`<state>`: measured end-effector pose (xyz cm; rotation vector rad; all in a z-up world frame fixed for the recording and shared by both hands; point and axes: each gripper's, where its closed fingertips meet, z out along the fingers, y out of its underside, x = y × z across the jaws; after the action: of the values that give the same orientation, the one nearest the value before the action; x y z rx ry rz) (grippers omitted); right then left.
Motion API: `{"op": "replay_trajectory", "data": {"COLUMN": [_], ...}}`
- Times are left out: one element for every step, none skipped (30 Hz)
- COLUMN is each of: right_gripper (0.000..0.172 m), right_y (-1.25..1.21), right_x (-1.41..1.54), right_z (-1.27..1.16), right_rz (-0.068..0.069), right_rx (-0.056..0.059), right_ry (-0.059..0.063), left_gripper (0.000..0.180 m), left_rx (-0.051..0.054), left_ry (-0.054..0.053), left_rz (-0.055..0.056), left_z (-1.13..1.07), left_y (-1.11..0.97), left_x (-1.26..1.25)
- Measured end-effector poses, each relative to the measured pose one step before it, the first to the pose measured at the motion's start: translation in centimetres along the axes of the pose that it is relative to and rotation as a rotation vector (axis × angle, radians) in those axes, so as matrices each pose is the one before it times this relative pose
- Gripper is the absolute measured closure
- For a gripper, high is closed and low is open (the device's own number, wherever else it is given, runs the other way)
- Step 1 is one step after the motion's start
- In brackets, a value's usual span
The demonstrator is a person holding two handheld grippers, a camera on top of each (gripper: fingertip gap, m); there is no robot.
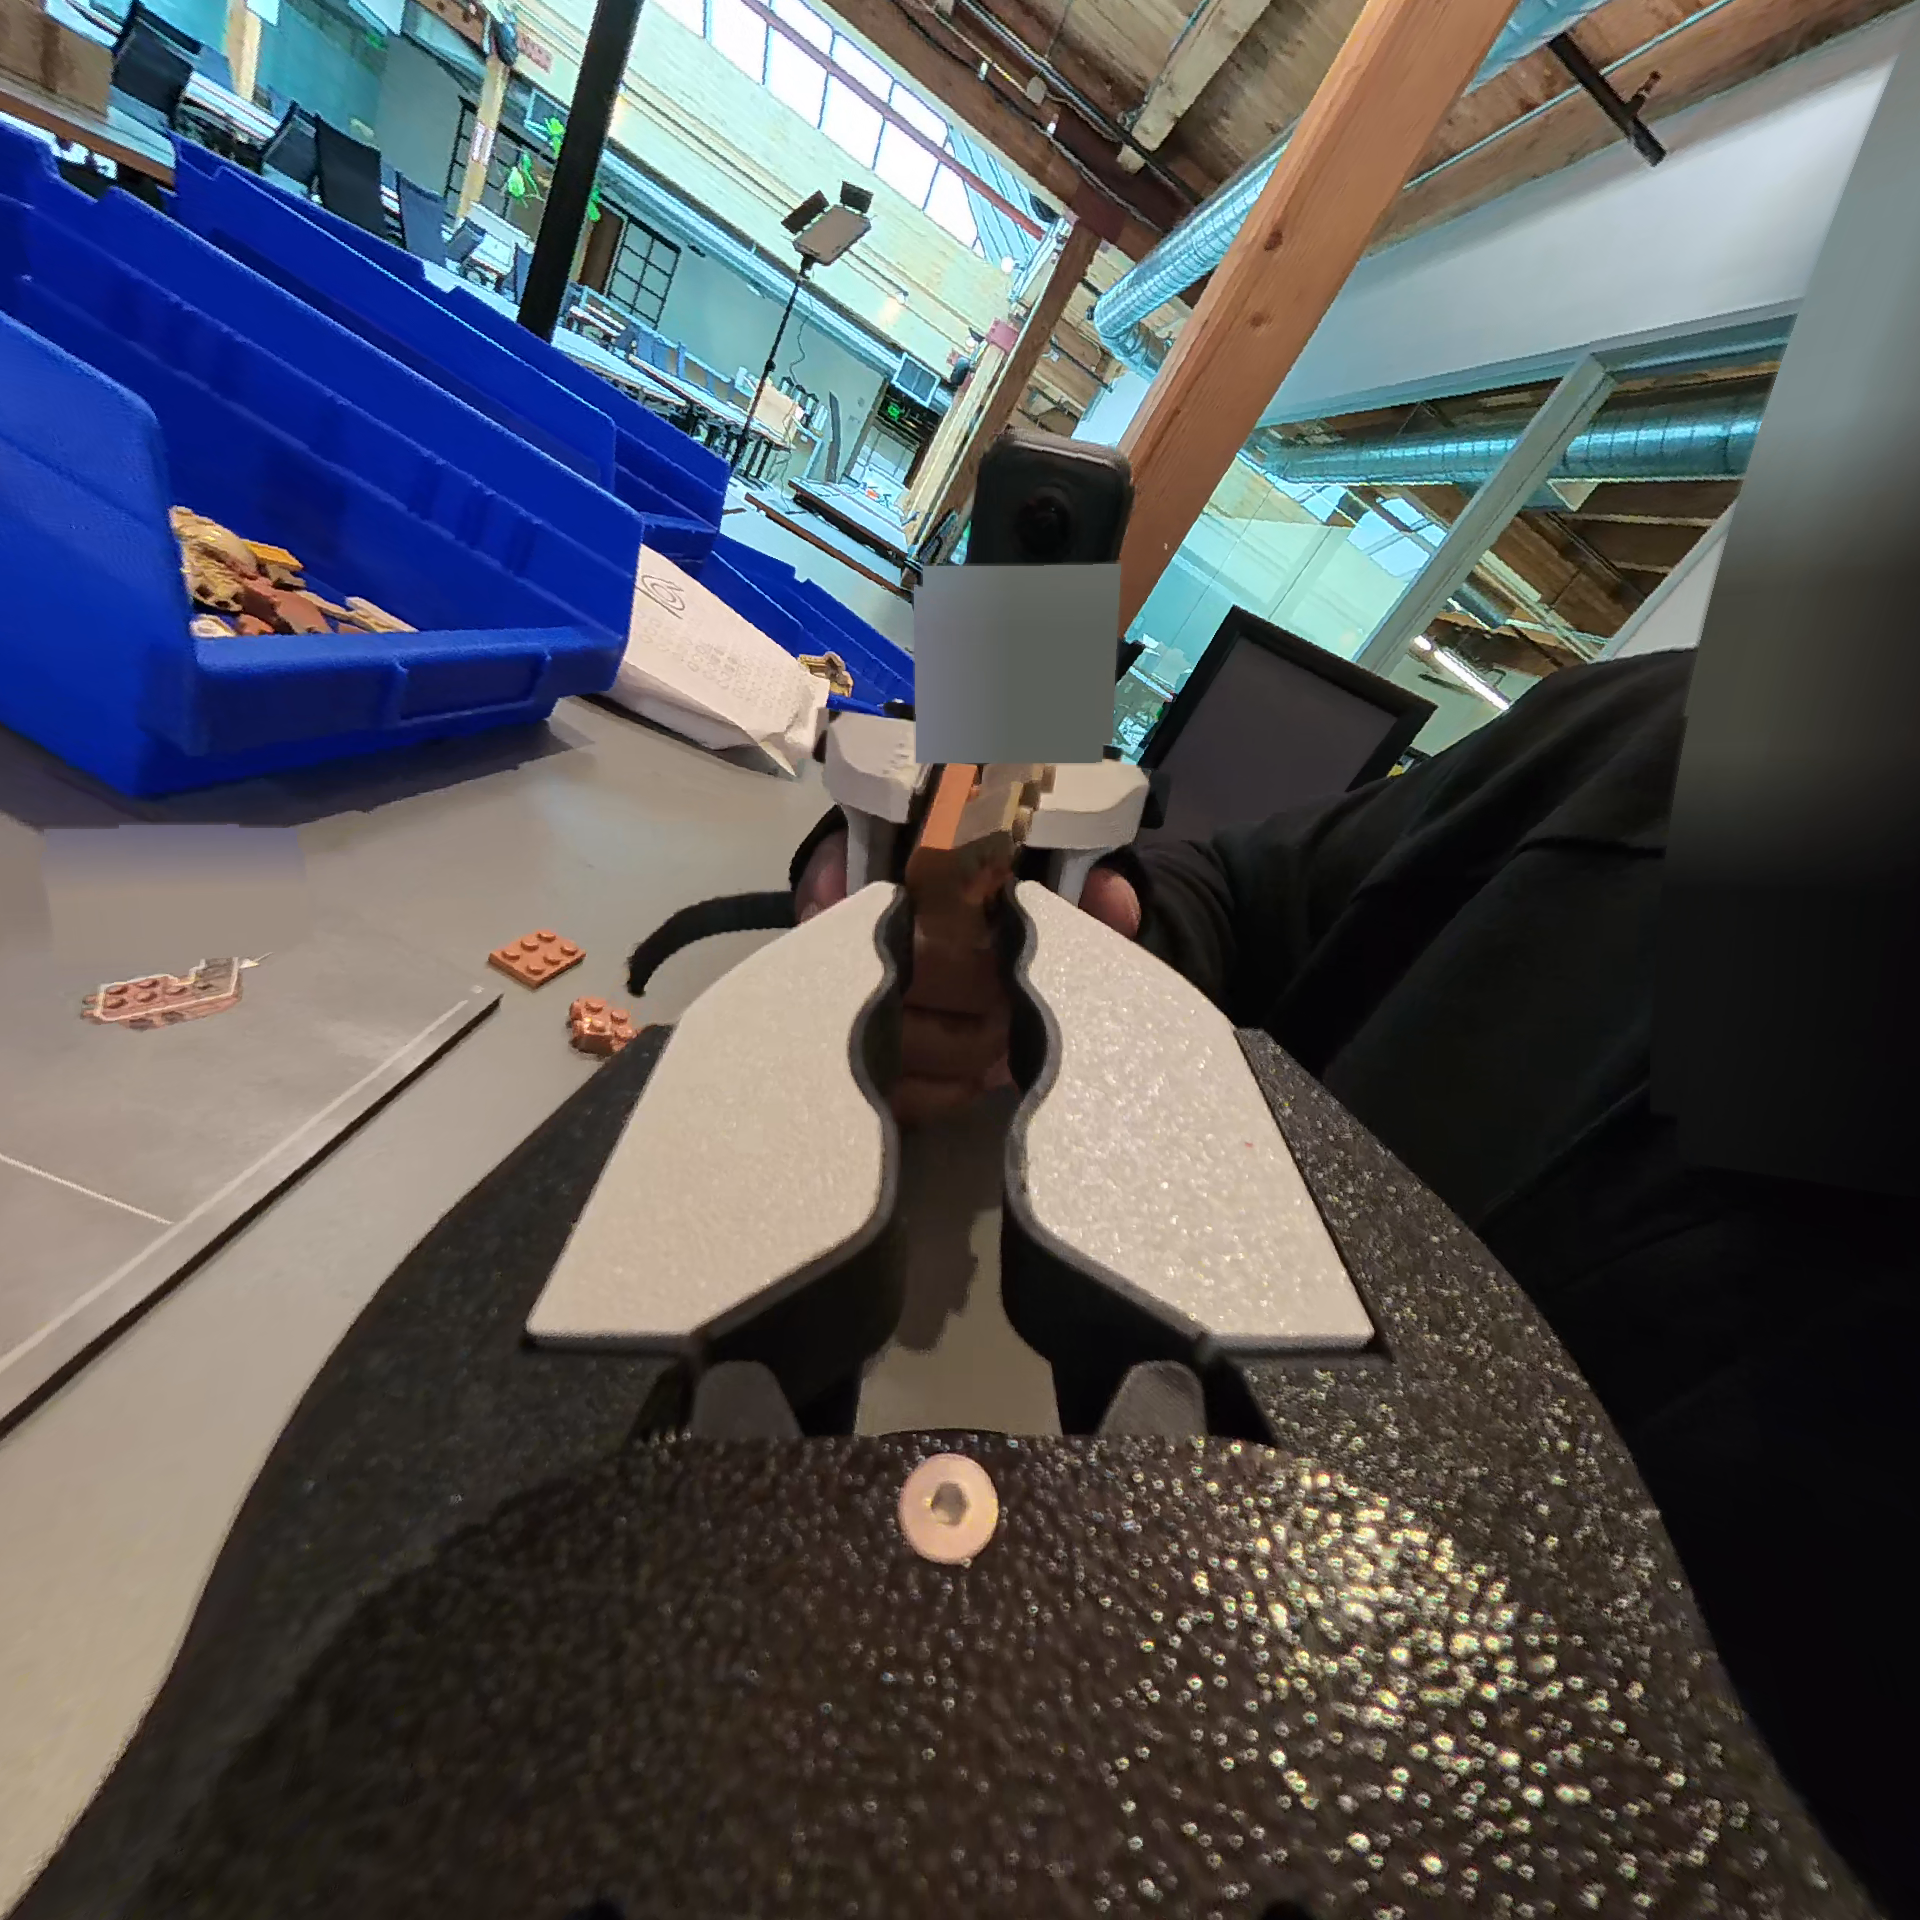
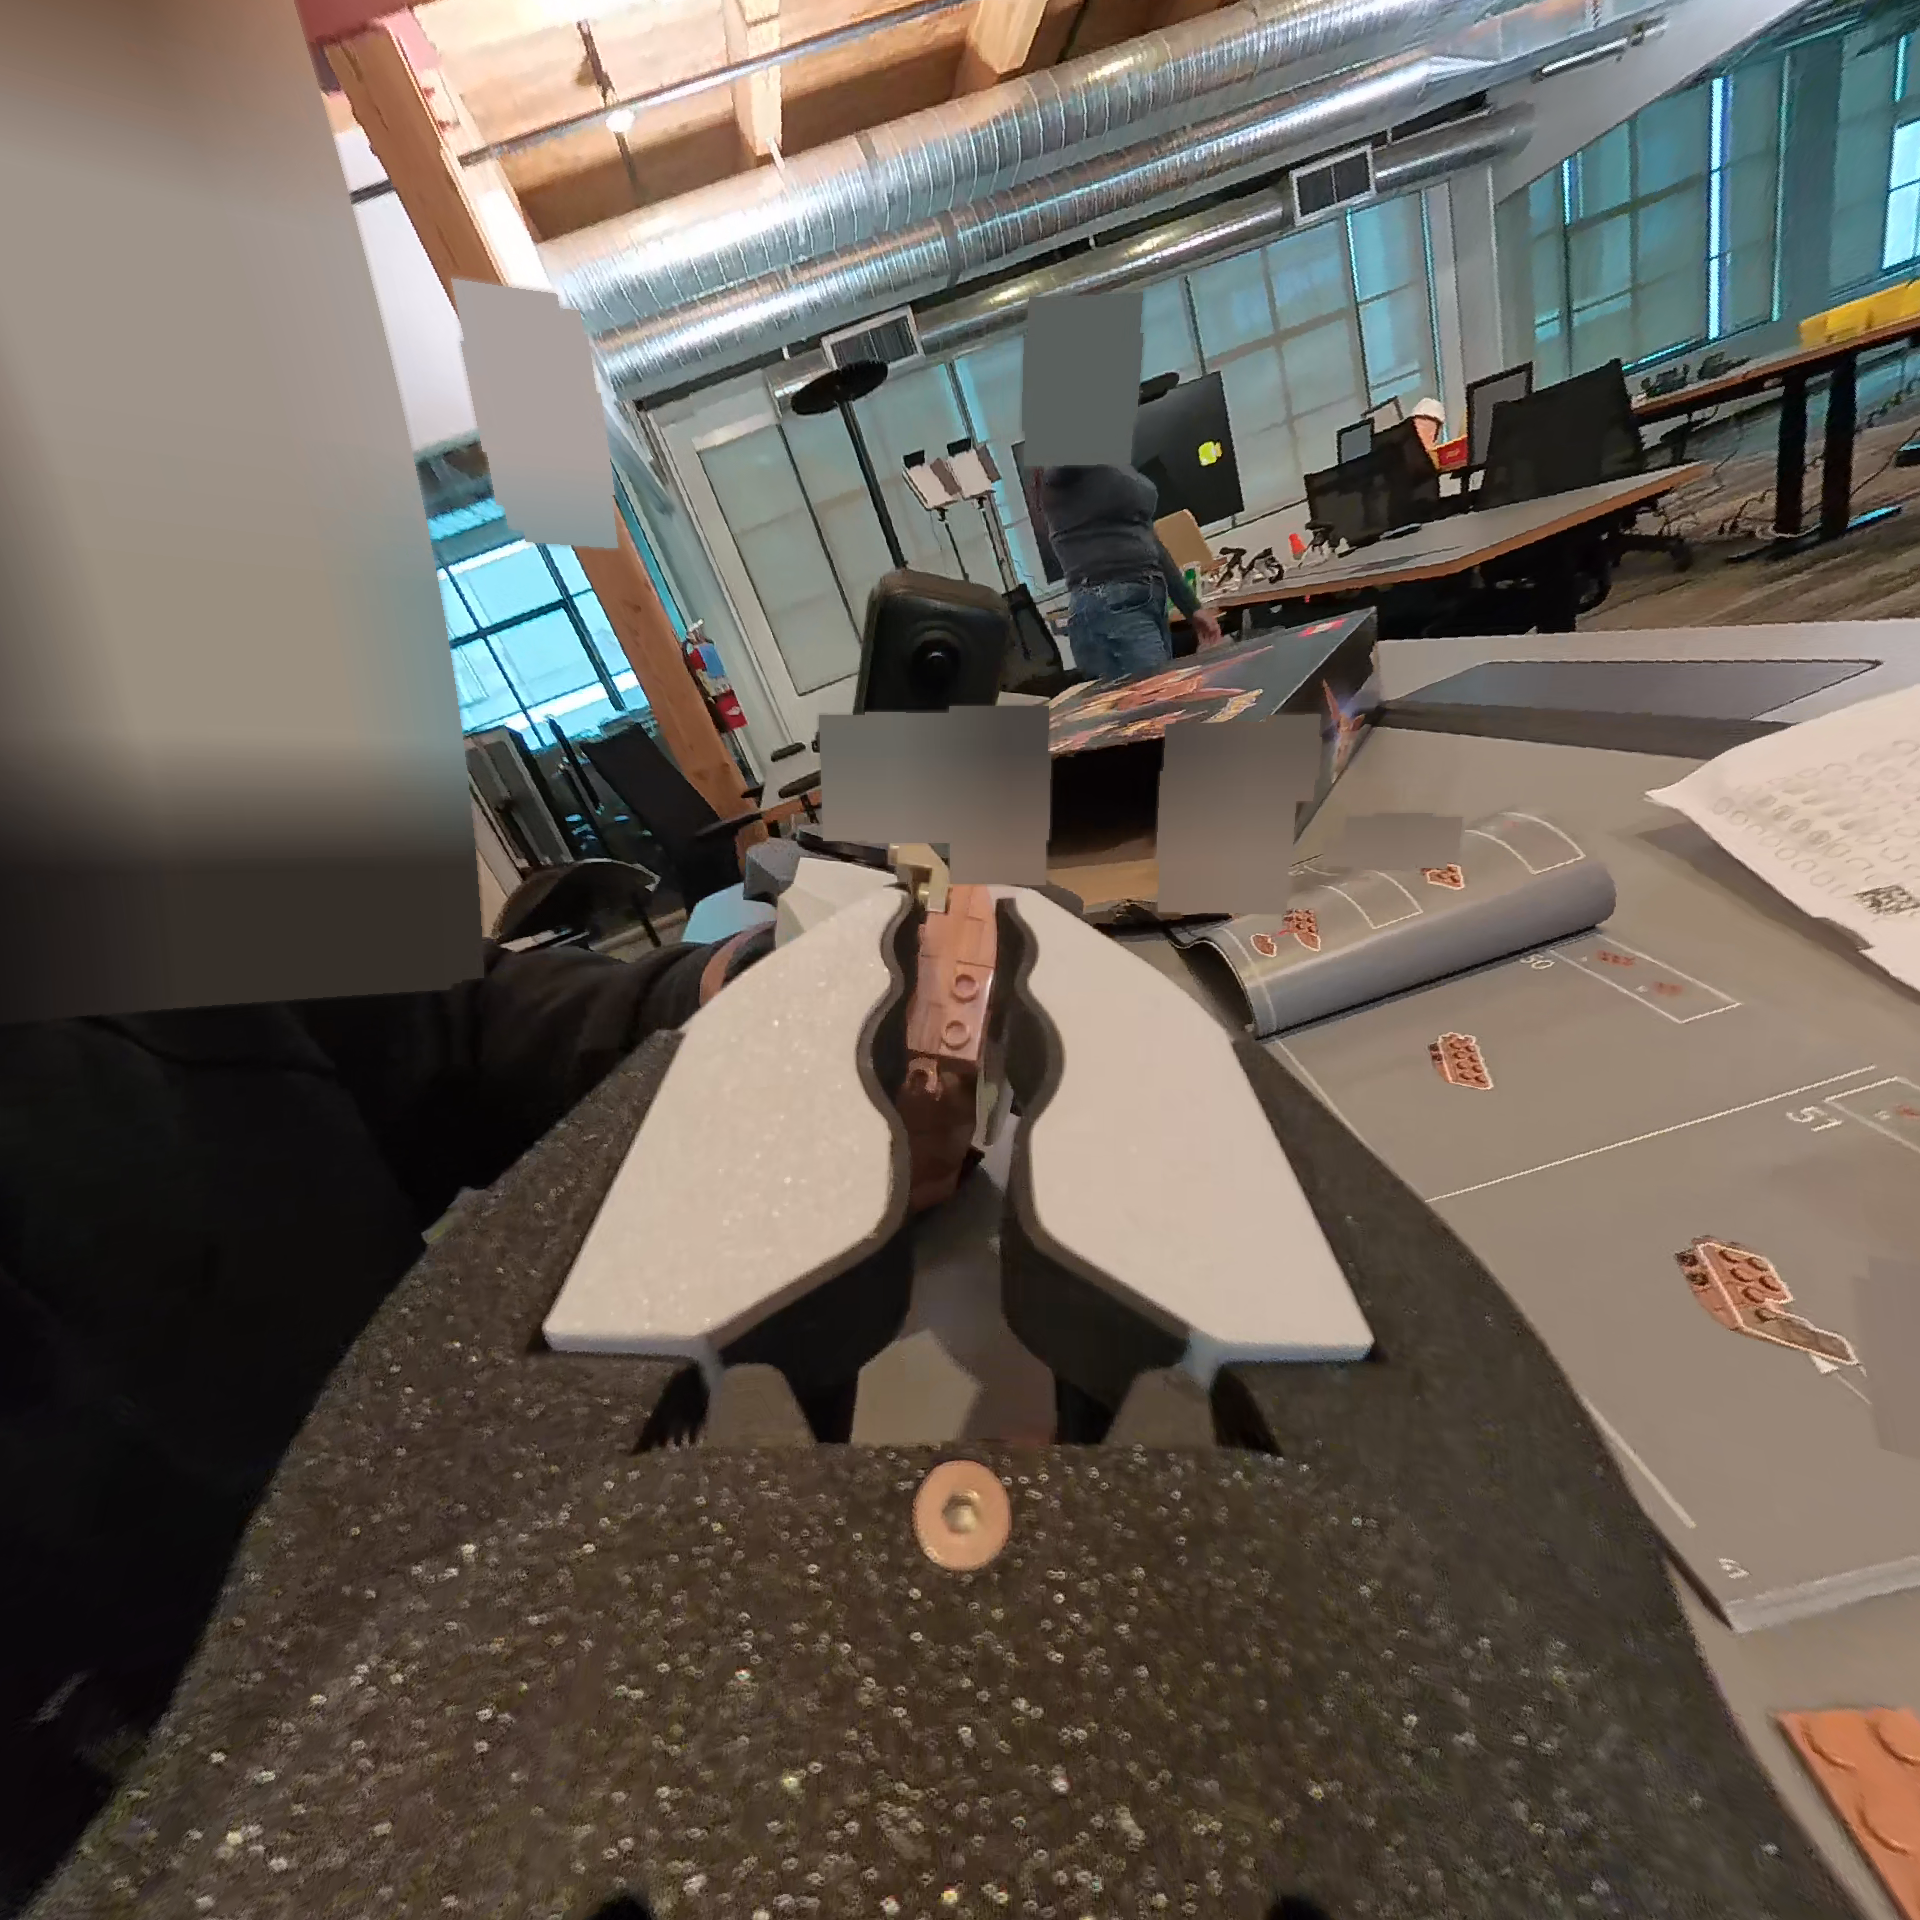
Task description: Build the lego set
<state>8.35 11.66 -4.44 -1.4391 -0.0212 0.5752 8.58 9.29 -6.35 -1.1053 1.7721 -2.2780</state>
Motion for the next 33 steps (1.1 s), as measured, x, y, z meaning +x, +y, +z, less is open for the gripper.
{"op": "replay_trajectory", "data": {"right_gripper": [0.158,0.158,0.158,0.158,0.158,0.158,0.158,0.158,0.158,0.158,0.158,0.158,0.158,0.158,0.158,0.158,0.158,0.158,0.158,0.158,0.158,0.158,0.158,0.158,0.158,0.158,0.158,0.158,0.158,0.158,0.158,0.158,0.158], "right_y": [-0.004,0.005,0.012,-0.042,-0.078,-0.032,0.033,0.054,0.112,0.15,0.105,0.113,0.134,0.122,0.072,0.079,0.045,0.001,-0.01,0.012,0.057,0.073,0.049,0.045,0.07,0.043,0.018,0.024,0.007,0.015,0.032,0.048,0.019], "right_x": [-0.079,-0.093,-0.091,-0.038,0.034,0.135,0.231,0.244,0.23,0.198,0.154,0.068,0.006,-0.027,-0.086,-0.1,-0.077,-0.073,-0.089,-0.049,-0.022,-0.022,-0.052,-0.046,-0.044,-0.071,-0.076,-0.029,0.0,-0.025,-0.028,-0.02,-0.027], "right_z": [-0.014,-0.006,-0.003,-0.045,-0.074,-0.08,-0.084,-0.096,-0.067,-0.047,-0.021,0.025,0.055,0.057,0.06,0.067,0.053,0.036,0.013,0.02,0.021,0.025,0.024,0.031,0.042,0.045,0.028,0.019,0.006,0.008,0.002,0.025,0.008], "right_rz": [-0.0156,-0.0134,-0.01,-0.009,-0.01,-0.0133,-0.017,-0.0188,-0.0254,-0.0318,-0.028,-0.0229,-0.0245,-0.0267,-0.0239,-0.0172,-0.0103,-0.0053,-0.0031,-0.0023,-0.0023,-0.0025,-0.0025,-0.0033,-0.0052,-0.0059,-0.0054,-0.0047,-0.0025,-0.0013,-0.0023,-0.0037,-0.0044], "right_rx": [-0.0044,-0.0054,-0.0049,-0.0006,0.0006,-0.006,-0.0107,-0.0124,-0.0175,-0.0189,-0.0155,-0.0151,-0.0161,-0.0135,-0.0106,-0.0098,-0.007,-0.0024,0.0001,-0.001,-0.0038,-0.0043,-0.0023,-0.0029,-0.0049,-0.0037,-0.0016,-0.0021,-0.0022,-0.0021,-0.0035,-0.0049,-0.0033], "right_ry": [0.0045,0.0014,-0.0006,0.0026,0.0066,0.0121,0.0179,0.0184,0.0202,0.0233,0.0216,0.0173,0.0154,0.0148,0.0114,0.0083,0.0057,0.0009,-0.0032,-0.0023,-0.0006,-0.0016,-0.0021,-0.0014,-0.0004,-0.0012,-0.0016,0.0001,-0.0003,-0.0015,-0.0007,0.0001,0.0004], "left_gripper": [0.166,0.166,0.166,0.165,0.167,0.167,0.165,0.163,0.163,0.164,0.164,0.164,0.165,0.167,0.17,0.171,0.173,0.173,0.173,0.173,0.172,0.172,0.172,0.172,0.173,0.173,0.174,0.174,0.174,0.174,0.174,0.175,0.175], "left_rx": [-0.0062,-0.009,-0.0106,-0.0127,-0.0178,-0.0217,-0.0234,-0.0232,-0.0161,-0.0056,0.0019,0.0079,0.0037,-0.0052,-0.0177,-0.0239,-0.0283,-0.0299,-0.029,-0.025,-0.016,-0.0064,-0.0027,-0.0031,-0.0041,-0.0011,-0.0015,-0.0035,-0.0065,-0.005,-0.0074,-0.011,-0.011], "left_ry": [0.0021,0.0029,0.0039,0.0014,-0.0018,-0.0094,-0.0143,-0.0192,-0.0252,-0.0354,-0.0441,-0.0524,-0.0542,-0.0423,-0.0352,-0.0253,-0.0185,-0.0137,-0.0083,-0.0096,-0.0089,-0.0072,-0.0007,0.0021,0.0021,0.0008,0.0013,-0.001,-0.0033,-0.0054,-0.006,-0.003,-0.0023], "left_rz": [0.0054,0.0041,0.0057,0.0081,0.0114,0.0173,0.0235,0.0298,0.0414,0.0532,0.0628,0.0717,0.0837,0.0883,0.087,0.0863,0.0796,0.0661,0.051,0.0376,0.027,0.0182,0.0119,0.007,0.0061,0.0085,0.0106,0.0111,0.0142,0.0191,0.0214,0.0185,0.0162], "left_z": [-0.003,-0.028,-0.035,-0.059,-0.134,-0.235,-0.323,-0.405,-0.464,-0.474,-0.424,-0.349,-0.25,-0.11,0.0,0.111,0.167,0.203,0.215,0.203,0.145,0.072,0.029,0.02,-0.006,-0.016,-0.03,-0.023,-0.005,-0.01,-0.005,-0.016,-0.011], "left_y": [0.016,0.054,0.055,0.07,0.074,0.049,-0.006,-0.095,-0.271,-0.446,-0.6,-0.666,-0.58,-0.398,-0.194,-0.031,0.098,0.218,0.27,0.278,0.202,0.088,0.033,0.045,0.043,-0.001,-0.001,0.0,0.049,0.015,0.026,0.068,0.058], "left_x": [0.051,0.054,0.081,0.056,0.008,-0.095,-0.153,-0.189,-0.2,-0.229,-0.24,-0.242,-0.149,0.055,0.162,0.281,0.34,0.321,0.293,0.164,0.103,0.04,0.059,0.053,0.032,0.022,0.047,0.023,0.01,0.012,0.017,0.029,0.025]}}
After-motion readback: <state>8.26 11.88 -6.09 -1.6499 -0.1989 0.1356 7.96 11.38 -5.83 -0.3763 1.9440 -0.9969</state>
